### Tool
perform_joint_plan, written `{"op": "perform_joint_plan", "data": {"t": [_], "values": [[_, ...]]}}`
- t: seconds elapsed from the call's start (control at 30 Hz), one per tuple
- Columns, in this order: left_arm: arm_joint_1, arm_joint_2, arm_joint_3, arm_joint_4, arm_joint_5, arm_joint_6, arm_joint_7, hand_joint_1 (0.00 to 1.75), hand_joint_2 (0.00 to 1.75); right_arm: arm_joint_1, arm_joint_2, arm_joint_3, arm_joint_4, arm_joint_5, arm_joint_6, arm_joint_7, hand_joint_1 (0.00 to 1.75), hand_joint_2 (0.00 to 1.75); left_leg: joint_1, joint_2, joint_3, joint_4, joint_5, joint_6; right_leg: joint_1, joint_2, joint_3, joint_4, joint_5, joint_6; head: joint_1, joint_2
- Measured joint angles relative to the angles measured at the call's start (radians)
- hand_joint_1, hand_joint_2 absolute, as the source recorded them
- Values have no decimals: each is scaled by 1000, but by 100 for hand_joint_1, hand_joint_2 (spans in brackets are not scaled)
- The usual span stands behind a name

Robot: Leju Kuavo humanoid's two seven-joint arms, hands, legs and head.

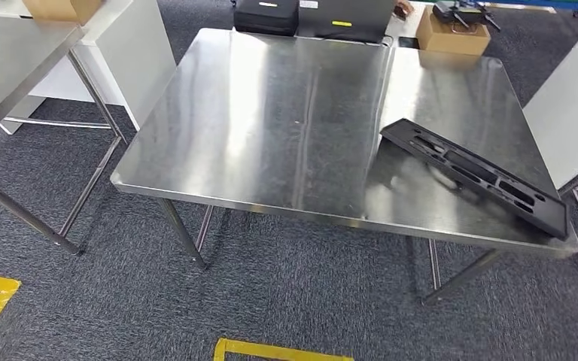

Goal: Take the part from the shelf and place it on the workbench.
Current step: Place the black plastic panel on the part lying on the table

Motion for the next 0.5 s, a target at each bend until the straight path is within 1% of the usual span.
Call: {"op": "perform_joint_plan", "data": {"t": [0.03, 0.07, 0.1, 0.13, 0.17, 0.2, 0.23, 0.27, 0.3, 0.33, 0.37, 0.4, 0.43, 0.47, 0.5], "values": [[0, 2, 0, 0, 0, -1, 0, 0, 0, -21, 1, -29, 72, -1, 0, 7, 0, 0, 0, 0, -2, -1, 8, -6, -2, 0, -10, 0, 7, -7, -1, 0], [0, 5, 0, 0, -1, -2, 0, 0, 0, -39, 1, -53, 132, -2, 1, 14, 0, 0, 1, -2, -8, 3, 5, -11, -8, -2, -18, 0, 14, -14, -2, 0], [0, 7, 0, 0, -2, -3, 0, 0, 0, -56, 2, -73, 187, -7, 7, 28, 0, 0, 2, -5, -17, 19, -15, -17, -13, -3, -26, 0, 22, -24, -3, 0], [0, 9, 0, 0, -2, -3, 0, 0, 0, -73, 2, -91, 239, -15, 24, 55, 0, 0, 3, -8, -30, 54, -54, -23, -19, -5, -35, -1, 32, -35, -6, 0], [0, 11, 0, 0, -3, -4, 0, 0, 0, -91, 1, -108, 286, -25, 57, 94, 0, 0, 6, -10, -46, 105, -104, -28, -21, -6, -44, 0, 40, -43, -8, 0], [0, 13, 0, 0, -5, -5, 0, 0, 0, -106, 1, -126, 331, -34, 109, 150, 0, 0, 8, -11, -61, 172, -154, -33, -20, -8, -54, 1, 49, -49, -10, 0], [0, 15, 0, 0, -7, -9, 0, 0, 0, -119, 0, -144, 369, -38, 175, 218, 0, 0, 10, -11, -72, 234, -187, -38, -19, -10, -64, 3, 56, -50, -11, 0], [0, 18, 0, 0, -9, -13, -1, 0, 0, -129, 1, -158, 401, -39, 243, 289, 0, 0, 13, -11, -73, 274, -198, -42, -18, -12, -74, 7, 63, -49, -11, 0], [0, 21, 0, 0, -12, -17, -2, 0, 0, -137, 3, -169, 428, -36, 309, 362, 0, 0, 16, -11, -60, 284, -187, -45, -19, -13, -85, 12, 69, -46, -11, 0], [-1, 24, 0, 0, -15, -22, -3, 0, 0, -144, 8, -176, 449, -30, 365, 427, 0, 0, 20, -11, -30, 256, -161, -48, -20, -14, -96, 20, 75, -43, -11, 0], [-1, 26, 0, 0, -18, -27, -4, 0, 0, -150, 13, -180, 465, -22, 413, 483, 0, 0, 25, -10, 14, 198, -134, -51, -21, -14, -108, 29, 78, -40, -11, 0], [-2, 28, -1, 0, -22, -32, -5, 0, 0, -155, 20, -183, 479, -13, 455, 530, 0, 0, 26, -11, 60, 130, -120, -53, -20, -14, -122, 40, 82, -36, -12, 0], [-2, 29, -2, 0, -25, -35, -7, 0, 0, -162, 27, -184, 491, -7, 487, 564, 0, 0, 26, -13, 94, 74, -114, -54, -19, -14, -133, 49, 85, -31, -12, 0], [-3, 30, -2, 0, -27, -37, -9, 0, 0, -168, 35, -184, 500, -2, 511, 587, 0, 0, 25, -15, 113, 37, -117, -54, -17, -14, -142, 56, 89, -25, -13, 0], [-3, 30, -3, 0, -29, -39, -10, 0, 0, -173, 42, -185, 508, 1, 526, 600, 0, 0, 21, -17, 116, 23, -123, -52, -15, -14, -150, 60, 95, -17, -13, 0]]}}
